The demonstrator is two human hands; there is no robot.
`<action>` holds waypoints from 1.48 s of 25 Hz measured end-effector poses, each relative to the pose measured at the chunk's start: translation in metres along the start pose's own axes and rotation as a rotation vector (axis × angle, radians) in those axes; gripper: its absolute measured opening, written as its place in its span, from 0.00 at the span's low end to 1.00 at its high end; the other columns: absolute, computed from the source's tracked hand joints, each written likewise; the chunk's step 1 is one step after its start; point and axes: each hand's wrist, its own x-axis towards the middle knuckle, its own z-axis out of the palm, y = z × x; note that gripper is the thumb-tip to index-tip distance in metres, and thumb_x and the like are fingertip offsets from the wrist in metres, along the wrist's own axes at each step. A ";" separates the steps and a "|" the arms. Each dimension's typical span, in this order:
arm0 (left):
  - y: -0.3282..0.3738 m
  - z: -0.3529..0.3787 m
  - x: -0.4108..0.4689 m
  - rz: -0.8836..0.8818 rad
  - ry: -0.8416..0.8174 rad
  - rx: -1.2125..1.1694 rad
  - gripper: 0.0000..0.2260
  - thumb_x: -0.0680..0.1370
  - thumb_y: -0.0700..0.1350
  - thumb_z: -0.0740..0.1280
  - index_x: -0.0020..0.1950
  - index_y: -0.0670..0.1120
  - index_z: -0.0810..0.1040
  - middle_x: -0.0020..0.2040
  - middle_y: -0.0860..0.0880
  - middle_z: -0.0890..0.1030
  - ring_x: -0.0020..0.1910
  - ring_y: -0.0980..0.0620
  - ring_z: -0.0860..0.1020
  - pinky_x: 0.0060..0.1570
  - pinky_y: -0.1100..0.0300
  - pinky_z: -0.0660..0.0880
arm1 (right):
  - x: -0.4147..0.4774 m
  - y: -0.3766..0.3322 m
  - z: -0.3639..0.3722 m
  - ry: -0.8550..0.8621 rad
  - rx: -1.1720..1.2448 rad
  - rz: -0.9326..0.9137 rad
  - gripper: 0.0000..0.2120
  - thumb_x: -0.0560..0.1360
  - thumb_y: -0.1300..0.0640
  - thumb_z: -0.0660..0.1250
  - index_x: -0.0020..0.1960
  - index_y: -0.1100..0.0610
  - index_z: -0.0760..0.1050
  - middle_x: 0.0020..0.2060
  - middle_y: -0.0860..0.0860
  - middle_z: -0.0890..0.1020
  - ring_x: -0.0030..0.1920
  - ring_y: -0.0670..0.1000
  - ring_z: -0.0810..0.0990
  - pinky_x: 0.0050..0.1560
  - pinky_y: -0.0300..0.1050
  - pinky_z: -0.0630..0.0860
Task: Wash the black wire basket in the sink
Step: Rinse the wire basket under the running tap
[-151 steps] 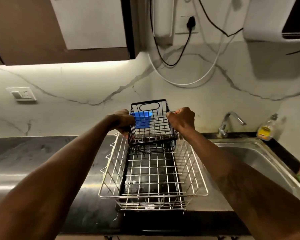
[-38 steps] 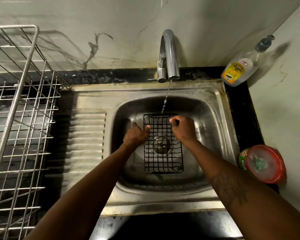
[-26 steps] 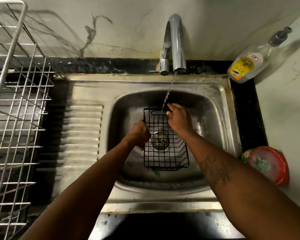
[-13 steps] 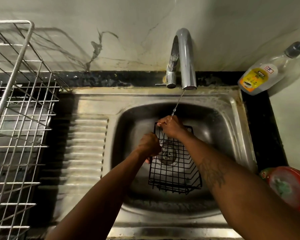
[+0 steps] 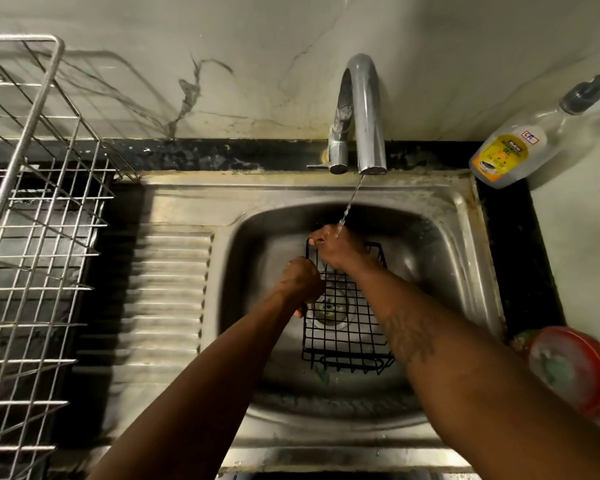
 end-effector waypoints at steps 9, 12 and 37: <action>-0.009 -0.008 -0.009 0.017 -0.036 0.023 0.11 0.81 0.37 0.62 0.38 0.43 0.70 0.33 0.47 0.77 0.21 0.57 0.76 0.18 0.71 0.67 | -0.029 0.065 -0.031 0.012 -0.153 0.120 0.10 0.82 0.49 0.62 0.57 0.44 0.81 0.51 0.48 0.82 0.47 0.50 0.78 0.52 0.54 0.79; -0.005 -0.003 -0.008 -0.005 -0.058 0.011 0.10 0.81 0.37 0.63 0.40 0.41 0.72 0.33 0.45 0.78 0.20 0.56 0.76 0.18 0.70 0.68 | -0.015 0.028 -0.012 -0.012 -0.100 0.003 0.09 0.81 0.49 0.65 0.57 0.48 0.81 0.50 0.47 0.81 0.47 0.49 0.79 0.49 0.49 0.79; -0.002 -0.006 0.006 0.045 -0.030 0.081 0.03 0.80 0.37 0.65 0.51 0.40 0.77 0.36 0.47 0.79 0.30 0.54 0.81 0.22 0.67 0.74 | -0.009 -0.005 0.008 -0.152 -0.306 0.079 0.06 0.82 0.57 0.61 0.49 0.56 0.77 0.48 0.58 0.80 0.44 0.54 0.78 0.44 0.49 0.74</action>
